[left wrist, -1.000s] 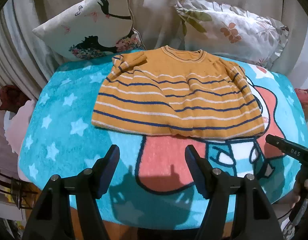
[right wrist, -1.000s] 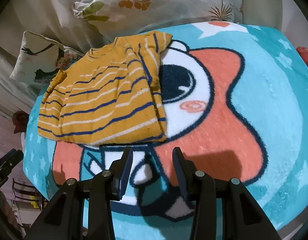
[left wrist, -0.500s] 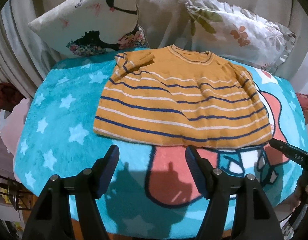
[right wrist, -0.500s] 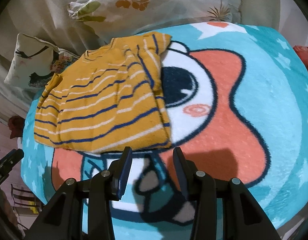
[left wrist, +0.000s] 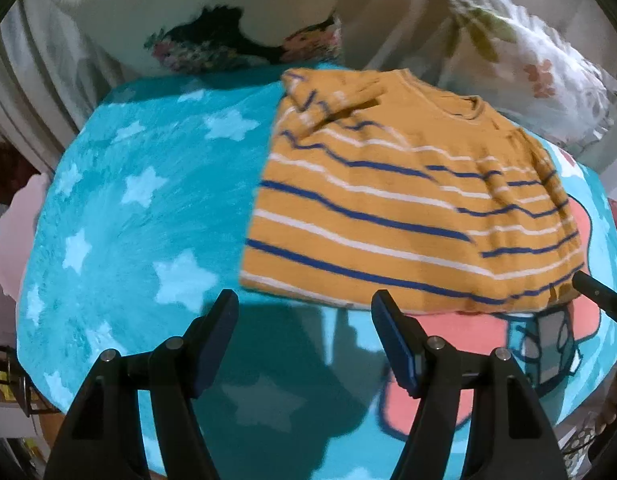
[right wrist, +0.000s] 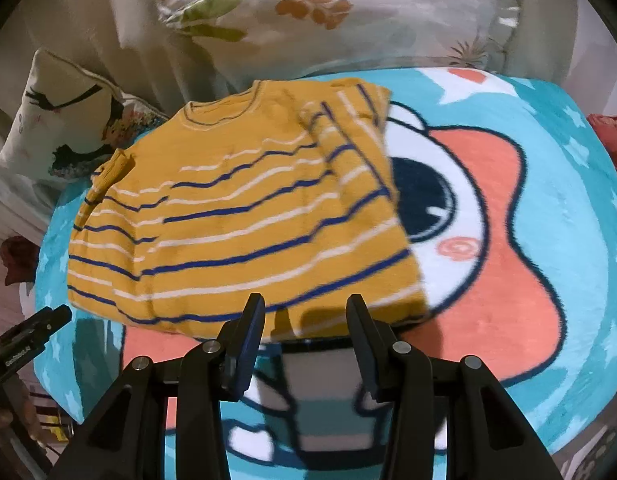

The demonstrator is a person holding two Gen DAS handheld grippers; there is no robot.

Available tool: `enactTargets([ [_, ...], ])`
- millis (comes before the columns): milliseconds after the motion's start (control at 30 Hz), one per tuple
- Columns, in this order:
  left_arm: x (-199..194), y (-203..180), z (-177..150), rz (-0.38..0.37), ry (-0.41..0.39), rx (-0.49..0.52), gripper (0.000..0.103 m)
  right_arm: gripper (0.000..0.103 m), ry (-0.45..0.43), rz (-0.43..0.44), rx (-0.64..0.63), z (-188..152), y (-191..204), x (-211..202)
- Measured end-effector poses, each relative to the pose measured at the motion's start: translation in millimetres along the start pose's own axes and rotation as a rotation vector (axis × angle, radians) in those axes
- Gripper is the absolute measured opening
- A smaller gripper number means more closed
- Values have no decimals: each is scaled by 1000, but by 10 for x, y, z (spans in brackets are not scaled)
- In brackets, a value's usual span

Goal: Fold small clothes

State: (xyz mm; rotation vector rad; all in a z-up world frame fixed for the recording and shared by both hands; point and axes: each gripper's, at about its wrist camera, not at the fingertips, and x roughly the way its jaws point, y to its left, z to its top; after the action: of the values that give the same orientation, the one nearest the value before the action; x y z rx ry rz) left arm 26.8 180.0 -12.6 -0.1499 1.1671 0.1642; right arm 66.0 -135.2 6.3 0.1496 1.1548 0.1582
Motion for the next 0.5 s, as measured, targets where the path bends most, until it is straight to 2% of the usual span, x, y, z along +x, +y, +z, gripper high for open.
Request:
enactTargets([
  [167,328,264,63,8,48,-32,68,46,19,-11,-24,10,321,130],
  [300,549,360,109,47,71,-6,68,46,48,-20,-24,-21,487,260],
  [367,587,404,145,38,71,-6,73,46,58,-17,-19,-51,521,281],
  [500,585,525,214,29,54,-26,74,46,61,-41,-30,-78,579,274],
])
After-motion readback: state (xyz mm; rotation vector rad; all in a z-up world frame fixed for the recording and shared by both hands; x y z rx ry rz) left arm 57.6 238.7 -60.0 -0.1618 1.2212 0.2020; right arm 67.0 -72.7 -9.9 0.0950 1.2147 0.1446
